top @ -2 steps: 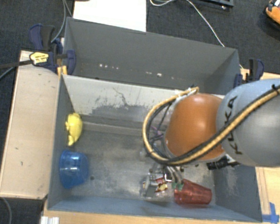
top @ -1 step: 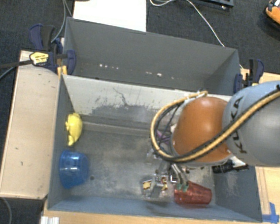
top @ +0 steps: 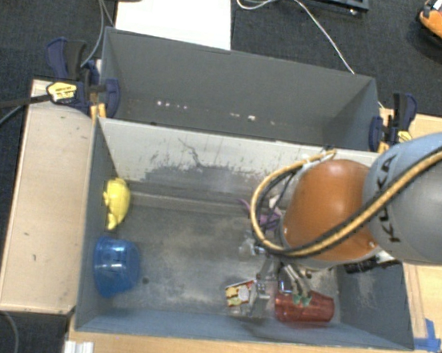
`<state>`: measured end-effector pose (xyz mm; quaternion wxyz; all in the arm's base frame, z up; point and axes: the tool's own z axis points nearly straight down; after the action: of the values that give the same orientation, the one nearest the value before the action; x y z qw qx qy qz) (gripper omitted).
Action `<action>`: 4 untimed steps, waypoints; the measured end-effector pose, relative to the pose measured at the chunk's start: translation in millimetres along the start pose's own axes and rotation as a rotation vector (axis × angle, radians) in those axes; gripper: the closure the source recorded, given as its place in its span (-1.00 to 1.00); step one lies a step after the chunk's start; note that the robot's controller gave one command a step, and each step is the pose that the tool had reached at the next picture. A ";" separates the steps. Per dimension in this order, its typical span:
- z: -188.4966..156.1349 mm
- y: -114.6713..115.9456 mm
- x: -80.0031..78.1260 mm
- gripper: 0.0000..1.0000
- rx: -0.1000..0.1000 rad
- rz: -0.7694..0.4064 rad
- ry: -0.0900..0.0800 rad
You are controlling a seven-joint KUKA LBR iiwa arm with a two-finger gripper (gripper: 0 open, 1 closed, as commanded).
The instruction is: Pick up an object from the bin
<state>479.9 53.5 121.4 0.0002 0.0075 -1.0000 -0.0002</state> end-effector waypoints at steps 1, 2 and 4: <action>45.2 -28.9 -0.4 1.00 -0.009 0.196 0.010; 45.2 -28.9 -0.4 1.00 -0.009 0.198 0.010; -12.6 -43.2 -3.2 1.00 -0.007 0.215 -0.005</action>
Offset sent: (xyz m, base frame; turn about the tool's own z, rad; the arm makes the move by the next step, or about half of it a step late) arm 0.0000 0.0000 0.0000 0.0000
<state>483.8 10.3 134.1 -0.0024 -0.0999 -0.9950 -0.0039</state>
